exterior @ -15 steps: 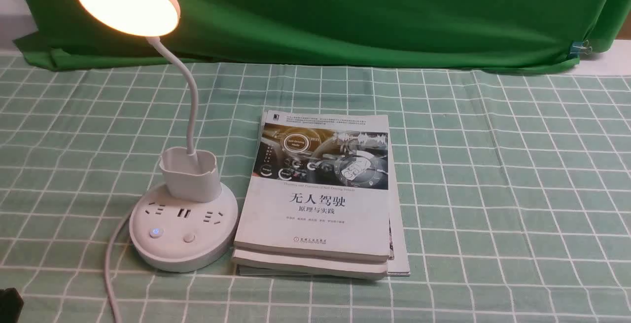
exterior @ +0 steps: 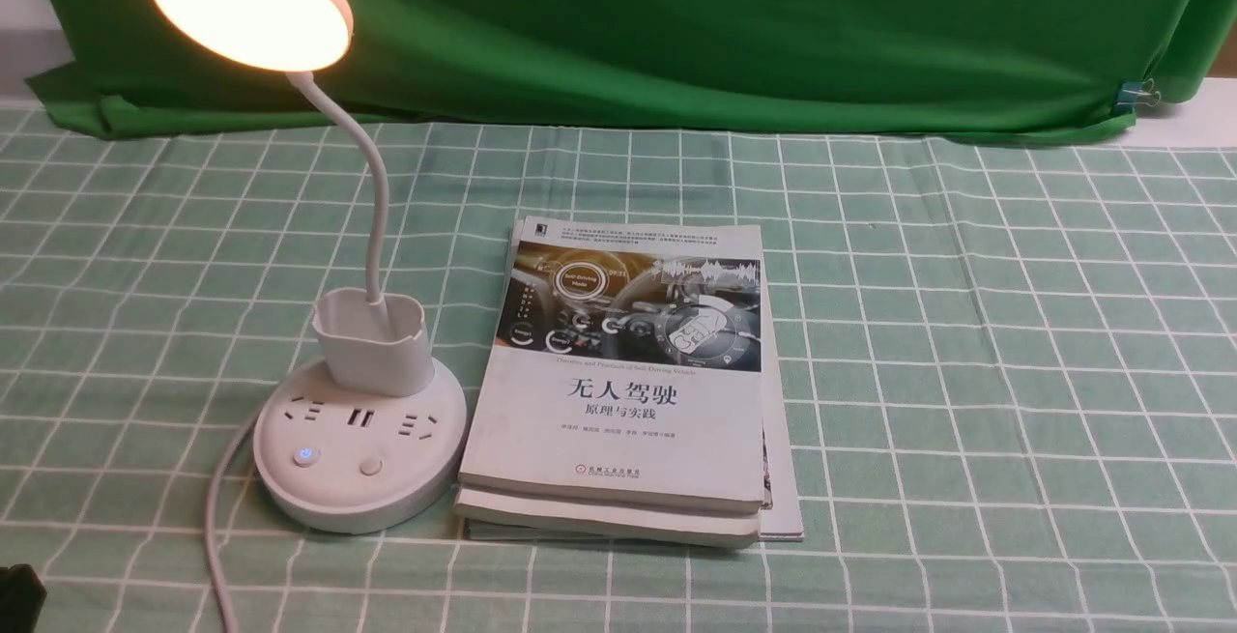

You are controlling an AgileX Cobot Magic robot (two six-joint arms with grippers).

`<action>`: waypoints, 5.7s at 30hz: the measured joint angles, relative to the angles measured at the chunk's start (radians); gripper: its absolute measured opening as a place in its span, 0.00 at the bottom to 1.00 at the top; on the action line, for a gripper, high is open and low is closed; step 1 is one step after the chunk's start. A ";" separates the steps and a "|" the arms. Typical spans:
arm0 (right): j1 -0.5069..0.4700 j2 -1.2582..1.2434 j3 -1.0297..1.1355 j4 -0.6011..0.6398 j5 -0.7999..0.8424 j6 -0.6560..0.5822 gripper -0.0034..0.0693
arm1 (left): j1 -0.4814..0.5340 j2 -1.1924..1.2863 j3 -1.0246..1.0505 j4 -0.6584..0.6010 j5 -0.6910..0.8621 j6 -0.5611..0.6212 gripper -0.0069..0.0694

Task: Turn off the desk lamp on the blue coffee tablecloth by hand.
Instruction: 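Press the power button on the round power strip under the lamp with the left gripper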

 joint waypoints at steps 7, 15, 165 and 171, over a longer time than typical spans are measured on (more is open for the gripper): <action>0.000 0.000 0.000 0.000 0.000 0.000 0.38 | 0.000 0.000 0.000 0.009 -0.026 0.000 0.12; 0.000 0.000 0.000 0.000 0.000 0.000 0.38 | 0.000 0.000 0.000 -0.305 -0.159 -0.070 0.12; 0.000 0.000 0.000 0.000 0.000 0.000 0.38 | -0.402 1.696 -1.186 0.116 0.678 -0.059 0.09; 0.000 0.000 0.000 0.000 0.000 0.000 0.38 | -0.402 1.623 -1.186 0.112 0.699 -0.059 0.09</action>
